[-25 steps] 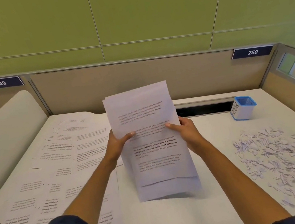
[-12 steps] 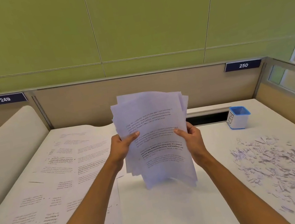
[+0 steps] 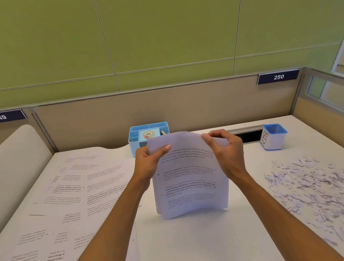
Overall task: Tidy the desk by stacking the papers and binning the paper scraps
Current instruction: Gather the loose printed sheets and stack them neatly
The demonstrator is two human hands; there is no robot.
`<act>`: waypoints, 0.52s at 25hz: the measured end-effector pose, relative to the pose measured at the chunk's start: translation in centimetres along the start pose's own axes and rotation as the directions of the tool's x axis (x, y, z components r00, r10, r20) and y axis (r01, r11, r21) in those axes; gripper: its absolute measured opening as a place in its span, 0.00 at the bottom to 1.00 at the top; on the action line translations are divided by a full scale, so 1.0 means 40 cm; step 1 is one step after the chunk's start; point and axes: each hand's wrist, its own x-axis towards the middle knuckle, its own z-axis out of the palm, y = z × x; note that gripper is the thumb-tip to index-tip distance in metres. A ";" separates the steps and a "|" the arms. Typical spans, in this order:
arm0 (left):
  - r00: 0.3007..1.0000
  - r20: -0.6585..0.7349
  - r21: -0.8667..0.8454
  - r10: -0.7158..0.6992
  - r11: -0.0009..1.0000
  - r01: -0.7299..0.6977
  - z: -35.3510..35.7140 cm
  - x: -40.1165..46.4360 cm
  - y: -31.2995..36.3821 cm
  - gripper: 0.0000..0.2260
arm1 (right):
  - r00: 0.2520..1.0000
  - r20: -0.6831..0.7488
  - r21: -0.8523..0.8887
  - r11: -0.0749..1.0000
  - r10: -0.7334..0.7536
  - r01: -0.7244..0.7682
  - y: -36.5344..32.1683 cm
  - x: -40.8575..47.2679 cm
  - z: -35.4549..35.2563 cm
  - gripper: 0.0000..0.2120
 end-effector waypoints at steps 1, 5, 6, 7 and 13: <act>1.000 0.001 -0.020 0.003 1.000 -0.003 0.005 0.004 0.002 0.15 | 1.000 -0.010 0.024 1.000 -0.001 0.002 -0.007 0.008 0.001 0.07; 1.000 0.005 -0.067 -0.013 0.998 0.013 0.003 0.017 0.009 0.20 | 0.999 -0.012 0.129 0.990 0.053 -0.051 -0.018 0.031 0.002 0.09; 1.000 0.007 -0.078 -0.024 0.997 0.024 0.002 0.019 0.007 0.22 | 0.997 0.001 0.159 0.984 0.079 -0.078 -0.016 0.032 0.002 0.10; 0.999 0.001 -0.098 -0.042 0.994 0.042 0.001 0.021 0.006 0.23 | 0.995 0.015 0.182 0.978 0.103 -0.104 -0.013 0.032 0.001 0.12; 0.995 -0.073 -0.123 -0.067 0.991 0.058 0.004 0.019 -0.006 0.18 | 0.987 0.068 0.139 0.978 0.149 -0.157 0.011 0.023 0.005 0.18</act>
